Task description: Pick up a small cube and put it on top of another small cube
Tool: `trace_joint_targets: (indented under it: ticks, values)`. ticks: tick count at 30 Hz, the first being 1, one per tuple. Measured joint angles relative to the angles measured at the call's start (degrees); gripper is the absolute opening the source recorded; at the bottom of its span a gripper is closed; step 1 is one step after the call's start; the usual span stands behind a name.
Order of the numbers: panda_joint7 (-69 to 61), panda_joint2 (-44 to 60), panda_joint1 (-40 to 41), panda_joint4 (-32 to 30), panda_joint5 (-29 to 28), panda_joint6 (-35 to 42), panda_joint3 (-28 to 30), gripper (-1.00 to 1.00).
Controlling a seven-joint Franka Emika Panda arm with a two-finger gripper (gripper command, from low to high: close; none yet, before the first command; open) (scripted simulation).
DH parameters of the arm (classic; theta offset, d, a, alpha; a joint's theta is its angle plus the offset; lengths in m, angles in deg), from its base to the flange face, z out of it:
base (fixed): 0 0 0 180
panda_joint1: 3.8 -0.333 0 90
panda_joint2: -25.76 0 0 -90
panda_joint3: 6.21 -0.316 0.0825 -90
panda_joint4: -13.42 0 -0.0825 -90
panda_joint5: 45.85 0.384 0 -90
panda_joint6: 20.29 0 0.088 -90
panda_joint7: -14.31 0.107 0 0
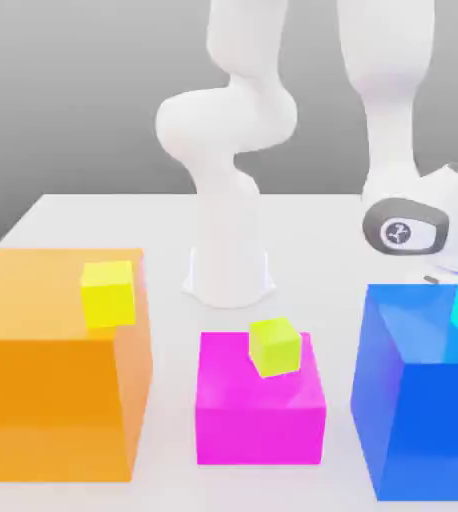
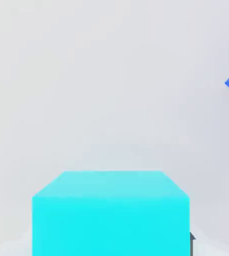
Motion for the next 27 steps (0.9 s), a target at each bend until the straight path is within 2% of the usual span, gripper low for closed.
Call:
trace_joint_targets:
  ticks: [3, 6, 9, 13, 16, 25, 27]
  values:
    - [-5.8, -4.9, 5.3, -1.5, 7.5, 3.3, -6.9, -1.00]
    - [-14.5, -11.5, 8.3, -3.2, 19.4, 7.3, -12.7, -1.00]
    - [-24.1, -17.1, 4.6, -0.2, 30.6, 12.6, -16.8, -1.00]
    - [-35.6, -23.7, -2.4, 7.2, 40.6, 22.4, -16.9, -1.00]
    - [-40.9, -25.5, -0.9, 12.6, 41.1, 29.8, -13.7, -1.00]
    - [-54.0, -27.2, 10.1, 28.3, 35.7, 51.6, -1.0, -1.00]
    - [-54.9, -26.3, 12.2, 28.7, 34.2, 52.2, 1.0, -1.00]
